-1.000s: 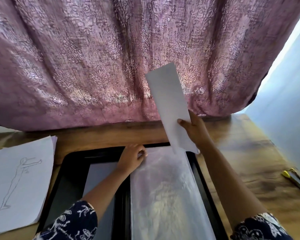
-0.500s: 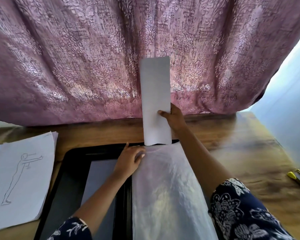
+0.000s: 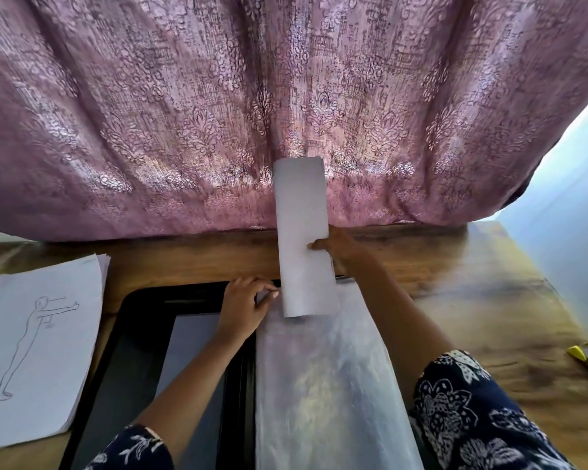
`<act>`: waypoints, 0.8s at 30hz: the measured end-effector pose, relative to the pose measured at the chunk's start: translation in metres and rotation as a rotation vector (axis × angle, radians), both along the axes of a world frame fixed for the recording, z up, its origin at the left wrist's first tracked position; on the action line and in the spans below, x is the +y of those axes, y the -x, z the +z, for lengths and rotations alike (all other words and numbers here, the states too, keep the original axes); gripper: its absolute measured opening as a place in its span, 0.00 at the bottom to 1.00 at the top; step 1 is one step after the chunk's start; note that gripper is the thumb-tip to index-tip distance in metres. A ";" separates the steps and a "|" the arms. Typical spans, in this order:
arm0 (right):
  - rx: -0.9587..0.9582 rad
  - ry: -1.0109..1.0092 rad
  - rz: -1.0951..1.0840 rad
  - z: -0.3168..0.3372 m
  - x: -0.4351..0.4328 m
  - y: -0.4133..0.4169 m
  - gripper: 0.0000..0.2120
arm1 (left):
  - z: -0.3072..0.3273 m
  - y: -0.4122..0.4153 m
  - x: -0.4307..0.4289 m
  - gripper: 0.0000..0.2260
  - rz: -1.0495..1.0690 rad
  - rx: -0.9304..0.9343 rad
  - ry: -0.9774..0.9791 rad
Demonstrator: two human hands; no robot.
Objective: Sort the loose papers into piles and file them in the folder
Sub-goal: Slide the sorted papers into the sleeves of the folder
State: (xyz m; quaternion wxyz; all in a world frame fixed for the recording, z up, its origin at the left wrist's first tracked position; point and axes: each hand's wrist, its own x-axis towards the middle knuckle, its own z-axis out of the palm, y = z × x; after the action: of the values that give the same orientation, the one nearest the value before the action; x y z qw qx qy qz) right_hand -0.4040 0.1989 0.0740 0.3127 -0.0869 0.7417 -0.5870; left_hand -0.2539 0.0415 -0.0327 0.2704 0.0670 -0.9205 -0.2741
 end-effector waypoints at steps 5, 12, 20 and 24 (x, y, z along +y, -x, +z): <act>0.163 -0.261 0.076 -0.006 0.014 0.002 0.22 | 0.003 0.005 0.000 0.16 -0.048 -0.098 -0.054; 0.439 -0.647 0.199 -0.014 0.014 -0.006 0.30 | 0.033 0.025 0.024 0.10 -0.069 -0.214 -0.492; 0.259 -0.551 0.124 -0.011 0.022 0.009 0.17 | 0.055 0.077 0.006 0.21 -0.149 -0.460 -0.885; 0.134 -0.518 0.032 -0.022 0.043 0.013 0.19 | 0.043 0.062 -0.013 0.32 -0.214 -0.591 -0.587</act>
State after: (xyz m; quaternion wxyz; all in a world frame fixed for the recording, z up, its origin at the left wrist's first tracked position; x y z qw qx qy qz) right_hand -0.4165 0.2416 0.0519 0.2839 -0.0544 0.8847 -0.3656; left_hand -0.3160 0.0280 0.0099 -0.0653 0.1209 -0.8430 -0.5201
